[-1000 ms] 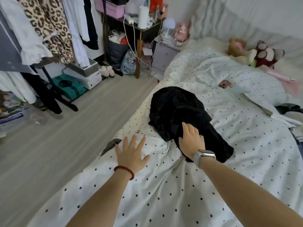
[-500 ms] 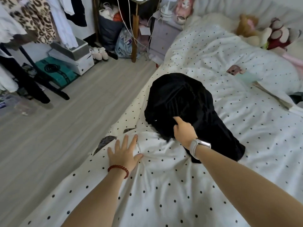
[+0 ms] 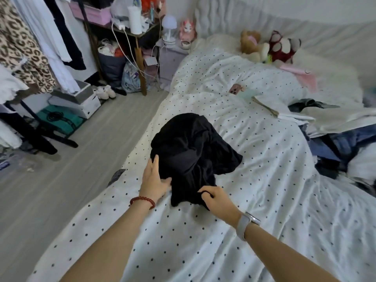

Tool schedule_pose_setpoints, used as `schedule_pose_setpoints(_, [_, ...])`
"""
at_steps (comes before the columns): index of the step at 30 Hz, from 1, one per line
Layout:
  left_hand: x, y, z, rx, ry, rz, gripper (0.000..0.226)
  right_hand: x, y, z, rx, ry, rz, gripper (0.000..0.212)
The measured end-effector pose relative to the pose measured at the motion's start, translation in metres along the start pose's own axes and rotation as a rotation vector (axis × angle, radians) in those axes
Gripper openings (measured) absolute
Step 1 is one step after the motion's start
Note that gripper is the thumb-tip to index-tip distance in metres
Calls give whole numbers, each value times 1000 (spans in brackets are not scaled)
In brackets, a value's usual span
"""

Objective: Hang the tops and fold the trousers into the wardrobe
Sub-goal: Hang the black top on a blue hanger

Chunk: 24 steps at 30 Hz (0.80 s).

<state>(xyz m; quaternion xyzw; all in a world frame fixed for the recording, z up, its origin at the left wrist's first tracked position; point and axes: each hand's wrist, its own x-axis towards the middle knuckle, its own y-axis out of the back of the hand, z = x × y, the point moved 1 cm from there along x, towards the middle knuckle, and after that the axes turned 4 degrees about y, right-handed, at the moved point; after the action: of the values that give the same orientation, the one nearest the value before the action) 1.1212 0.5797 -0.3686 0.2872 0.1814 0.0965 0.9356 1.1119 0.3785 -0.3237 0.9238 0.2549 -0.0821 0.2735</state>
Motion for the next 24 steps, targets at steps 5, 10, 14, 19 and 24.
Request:
schedule_pose_setpoints(5, [-56, -32, 39, 180, 86, -190, 52, -85, 33, 18, 89, 48, -63, 53])
schedule_pose_setpoints(10, [-147, -54, 100, -306, 196, -40, 51, -162, 74, 61, -19, -24, -197, 38])
schedule_pose_setpoints(14, [-229, -43, 148, -441, 52, 41, 45, -200, 97, 58, -159, 62, -185, 39])
schedule_pose_setpoints(19, [-331, -14, 177, -520, -79, 46, 18, -212, 102, -1, -302, 590, -62, 83])
schedule_pose_setpoints(24, [-419, 45, 185, -461, -96, 266, 8, -232, 65, -59, -237, 552, -400, 9])
